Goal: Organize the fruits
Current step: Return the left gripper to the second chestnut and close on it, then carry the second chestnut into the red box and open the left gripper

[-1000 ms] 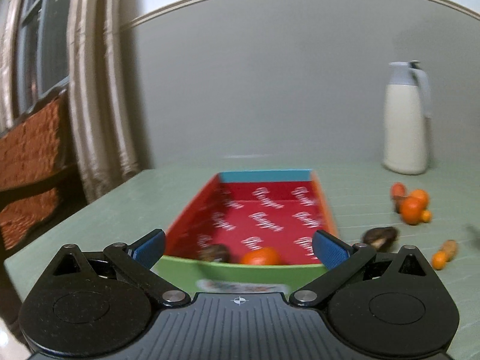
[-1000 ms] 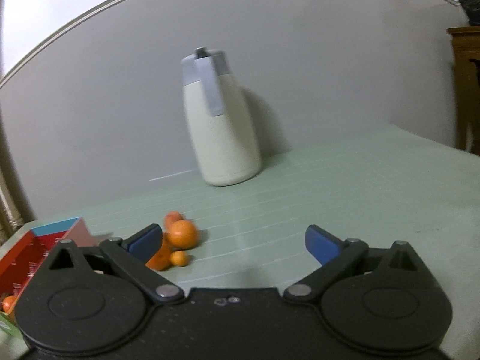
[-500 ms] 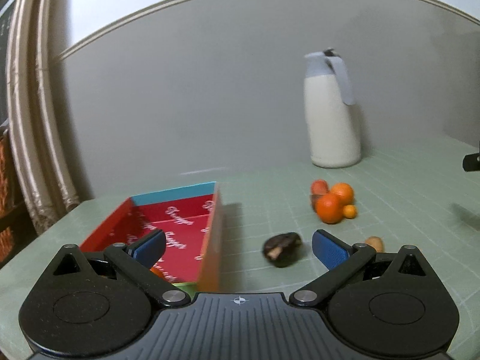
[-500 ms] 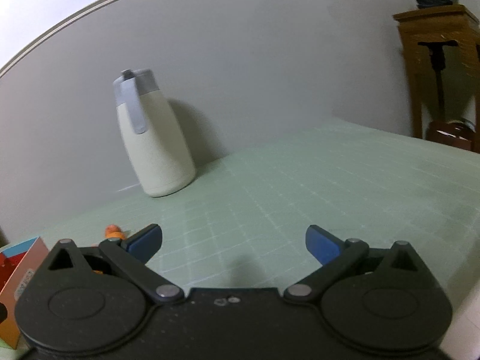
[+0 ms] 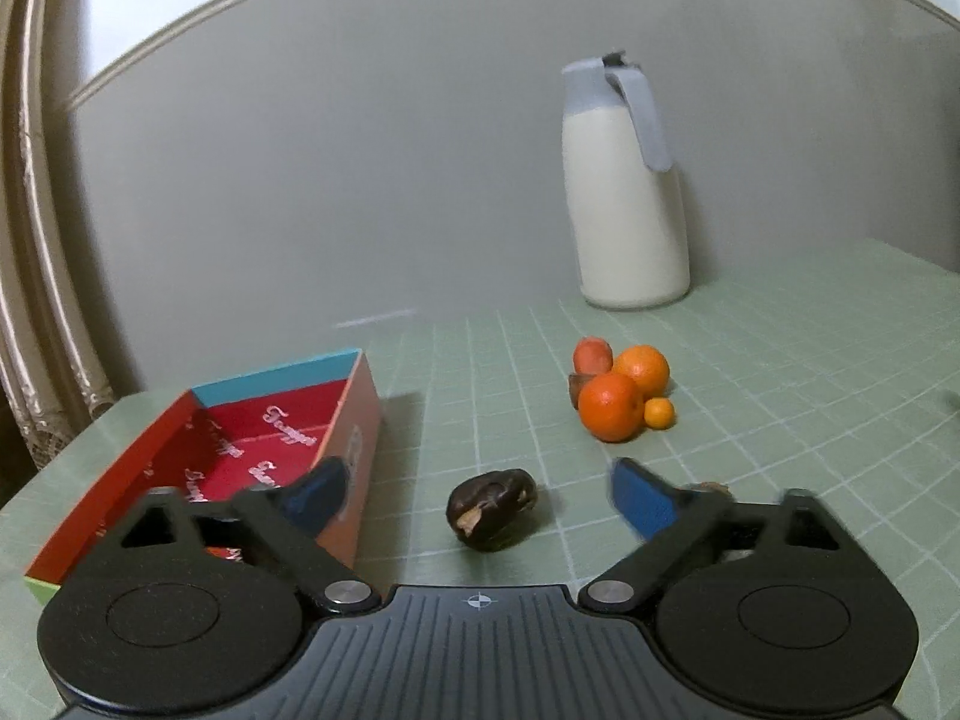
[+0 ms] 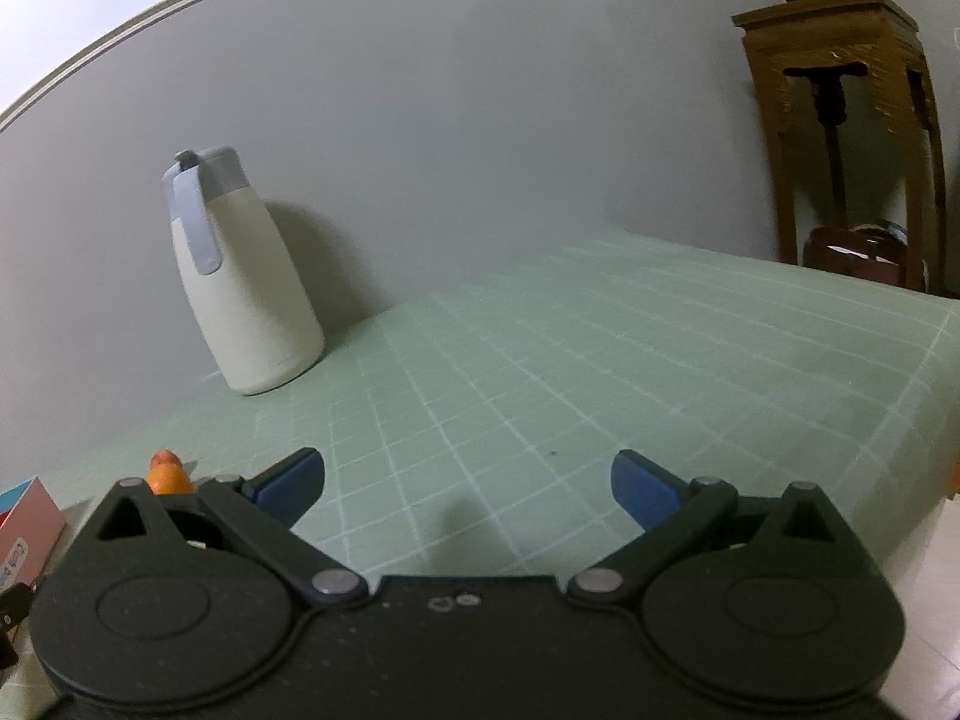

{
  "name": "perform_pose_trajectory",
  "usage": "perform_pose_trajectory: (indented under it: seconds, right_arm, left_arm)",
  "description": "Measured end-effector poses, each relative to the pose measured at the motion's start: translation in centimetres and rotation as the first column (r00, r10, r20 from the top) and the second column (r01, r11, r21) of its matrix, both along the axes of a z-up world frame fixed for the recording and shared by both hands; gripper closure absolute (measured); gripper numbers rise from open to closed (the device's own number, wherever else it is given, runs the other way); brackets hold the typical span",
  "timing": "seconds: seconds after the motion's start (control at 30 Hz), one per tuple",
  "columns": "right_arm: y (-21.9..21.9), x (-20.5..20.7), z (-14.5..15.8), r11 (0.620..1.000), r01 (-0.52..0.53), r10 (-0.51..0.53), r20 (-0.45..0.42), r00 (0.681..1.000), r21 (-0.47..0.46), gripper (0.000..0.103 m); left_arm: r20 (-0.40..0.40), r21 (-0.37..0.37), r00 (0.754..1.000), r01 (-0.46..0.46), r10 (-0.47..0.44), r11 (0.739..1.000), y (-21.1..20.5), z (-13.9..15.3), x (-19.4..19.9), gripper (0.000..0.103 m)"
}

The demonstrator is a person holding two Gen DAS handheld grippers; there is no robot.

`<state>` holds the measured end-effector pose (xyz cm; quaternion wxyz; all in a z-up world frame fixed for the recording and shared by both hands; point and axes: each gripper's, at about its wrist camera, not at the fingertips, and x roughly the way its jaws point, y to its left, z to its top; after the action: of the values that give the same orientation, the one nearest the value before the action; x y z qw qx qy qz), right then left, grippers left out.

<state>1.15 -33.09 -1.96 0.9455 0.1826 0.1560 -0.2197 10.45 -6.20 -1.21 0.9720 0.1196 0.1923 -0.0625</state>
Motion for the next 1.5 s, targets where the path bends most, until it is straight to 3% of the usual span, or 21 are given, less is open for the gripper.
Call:
perform_pose_trajectory:
  seconds: [0.23,0.37,0.47,0.63,1.13,1.5]
  right_arm:
    - [-0.7,-0.1,-0.3,1.0,-0.001,0.001,0.0,1.0,0.019,0.001]
    - [-0.6,0.1,-0.3,1.0,-0.011,0.011,0.0,1.0,0.017,0.001]
    - [-0.4,0.2,-0.3,1.0,-0.022,0.022,-0.004,1.0,0.016,0.001]
    - [-0.2,0.5,-0.3,0.999,-0.034,0.034,-0.008,0.999,0.014,0.001]
    - [-0.4,0.8,-0.5,0.997,-0.059,0.059,-0.003,0.998,0.055,0.001]
    - [0.1,0.8,-0.6,0.996,-0.07,0.071,-0.012,0.997,0.057,0.001]
  left_arm:
    - [-0.064,-0.035,0.998,-0.027,0.025,0.999,0.4,-0.4,2.2,0.021]
    - [-0.097,-0.039,0.995,-0.018,0.014,0.999,0.3,-0.8,3.1,0.03]
    - [-0.117,-0.04,0.993,-0.015,0.01,0.999,0.1,-1.1,3.7,0.031]
    - [-0.175,-0.051,0.985,-0.006,-0.002,0.999,-0.1,-1.7,4.6,0.053]
    - [-0.187,0.015,0.982,-0.016,0.019,1.0,-0.9,-2.0,5.0,0.056]
    - [-0.193,-0.043,0.981,-0.02,0.011,0.999,-0.2,-1.8,5.3,0.06]
